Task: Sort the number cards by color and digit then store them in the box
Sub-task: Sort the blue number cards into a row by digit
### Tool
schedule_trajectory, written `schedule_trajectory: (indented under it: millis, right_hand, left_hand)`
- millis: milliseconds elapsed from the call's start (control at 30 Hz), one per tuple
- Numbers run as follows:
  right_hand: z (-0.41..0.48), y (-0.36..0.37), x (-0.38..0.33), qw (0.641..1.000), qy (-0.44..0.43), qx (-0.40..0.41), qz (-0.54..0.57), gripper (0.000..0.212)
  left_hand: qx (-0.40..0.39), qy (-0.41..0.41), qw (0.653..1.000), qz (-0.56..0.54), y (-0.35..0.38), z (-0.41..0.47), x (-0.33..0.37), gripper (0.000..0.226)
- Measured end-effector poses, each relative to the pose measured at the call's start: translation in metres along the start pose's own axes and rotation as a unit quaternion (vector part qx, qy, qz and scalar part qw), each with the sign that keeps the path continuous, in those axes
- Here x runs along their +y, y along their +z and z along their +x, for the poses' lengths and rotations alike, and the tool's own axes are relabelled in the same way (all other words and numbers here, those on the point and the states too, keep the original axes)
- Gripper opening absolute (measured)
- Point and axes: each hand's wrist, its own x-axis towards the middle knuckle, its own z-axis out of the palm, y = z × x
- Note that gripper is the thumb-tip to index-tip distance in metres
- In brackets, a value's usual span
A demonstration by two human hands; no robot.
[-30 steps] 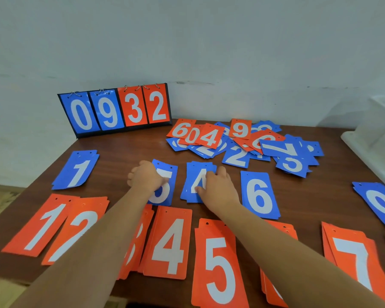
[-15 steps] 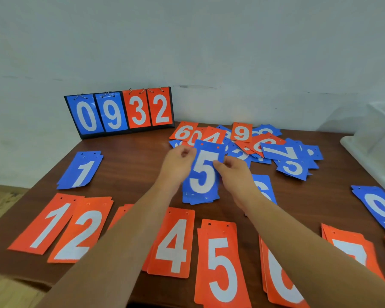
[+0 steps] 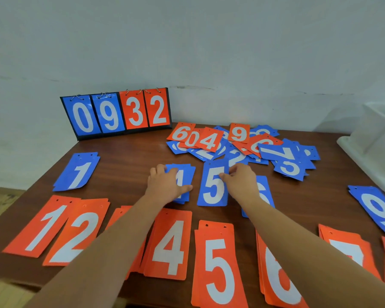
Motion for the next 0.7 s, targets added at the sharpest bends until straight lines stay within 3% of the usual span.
schedule_trajectory:
  millis: [167,300,467,567,633,700]
  right_hand:
    - [0.004,0.03,-0.012,0.994,-0.001,-0.052,-0.096,0.035]
    - [0.001,0.038,-0.012,0.985,-0.008,-0.052,-0.167,0.025]
    - [0.005,0.027,-0.014,0.977,-0.038,-0.041,-0.207,0.035]
    - [0.023,0.009,-0.011,0.979,-0.08,0.004,-0.19,0.033]
    - [0.042,-0.003,-0.003,0.974,-0.113,0.023,-0.196,0.041]
    - [0.058,-0.011,0.006,0.96,-0.14,-0.01,-0.241,0.056]
  left_hand:
    - [0.013,-0.004,1.0,-0.008,-0.002,-0.003,-0.022,0.08]
    - [0.026,0.002,1.0,0.002,-0.001,-0.003,-0.025,0.079]
    - [0.089,0.016,0.996,-0.012,-0.008,-0.003,-0.022,0.071]
    - [0.136,0.052,0.986,-0.077,-0.017,0.007,-0.005,0.052]
    - [0.132,0.098,0.983,-0.076,-0.02,0.021,0.016,0.047]
    - [0.128,0.143,0.979,-0.067,-0.017,0.037,0.039,0.047]
